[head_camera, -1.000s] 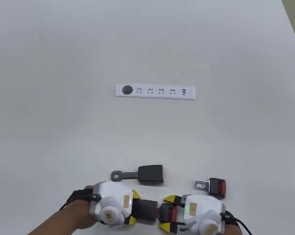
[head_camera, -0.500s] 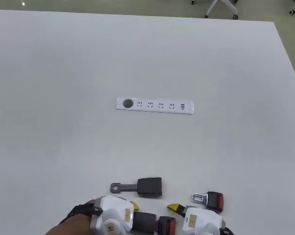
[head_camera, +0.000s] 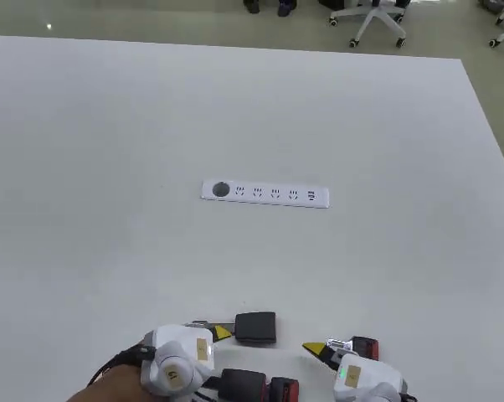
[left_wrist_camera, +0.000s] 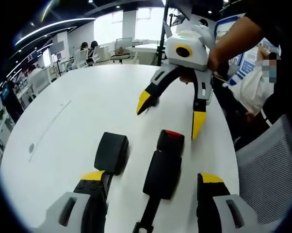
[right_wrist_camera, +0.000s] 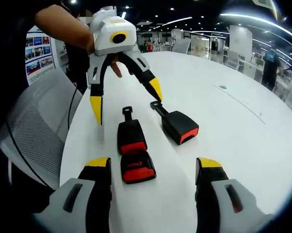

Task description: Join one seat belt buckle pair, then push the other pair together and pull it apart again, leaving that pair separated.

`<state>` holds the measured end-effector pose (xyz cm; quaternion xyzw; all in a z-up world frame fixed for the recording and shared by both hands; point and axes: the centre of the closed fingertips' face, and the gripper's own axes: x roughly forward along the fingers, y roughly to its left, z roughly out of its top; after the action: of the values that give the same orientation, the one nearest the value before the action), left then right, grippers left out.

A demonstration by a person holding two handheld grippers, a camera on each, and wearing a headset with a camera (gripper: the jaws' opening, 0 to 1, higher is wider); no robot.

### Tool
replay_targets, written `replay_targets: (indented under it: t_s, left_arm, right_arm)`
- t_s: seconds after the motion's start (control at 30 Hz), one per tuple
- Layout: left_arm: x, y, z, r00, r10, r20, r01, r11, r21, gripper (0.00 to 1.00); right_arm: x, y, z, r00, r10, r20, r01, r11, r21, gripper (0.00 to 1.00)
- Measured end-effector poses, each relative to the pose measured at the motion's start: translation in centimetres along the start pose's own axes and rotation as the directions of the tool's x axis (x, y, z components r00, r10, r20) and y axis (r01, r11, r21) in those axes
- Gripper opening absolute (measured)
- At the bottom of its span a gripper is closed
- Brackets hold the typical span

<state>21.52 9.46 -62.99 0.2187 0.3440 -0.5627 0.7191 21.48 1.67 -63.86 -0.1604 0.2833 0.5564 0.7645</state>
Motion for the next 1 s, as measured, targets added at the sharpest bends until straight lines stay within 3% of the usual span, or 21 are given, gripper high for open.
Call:
replay_targets:
  t_s: [0.43, 0.77, 1.0]
  left_arm:
    - [-1.2, 3.1, 3.2, 0.9963, 0.074, 0.044, -0.074, 0.997, 0.001, 0.78]
    - [-0.4, 5.6, 4.0, 0.9953, 0.085, 0.046, -0.085, 0.996, -0.004, 0.77]
    - [1.6, 6.8, 3.4, 0.9979, 0.061, 0.019, -0.061, 0.998, -0.018, 0.76]
  right_arm:
    - [-4.7, -5.0, -1.4, 0.9953, -0.097, 0.002, 0.097, 0.995, 0.014, 0.69]
    - [-6.5, -7.6, -2.4, 0.9922, -0.122, -0.024, 0.123, 0.992, 0.02, 0.69]
    - [-6.4, -9.4, -4.5, 0.9931, -0.103, -0.055, 0.105, 0.994, 0.031, 0.68]
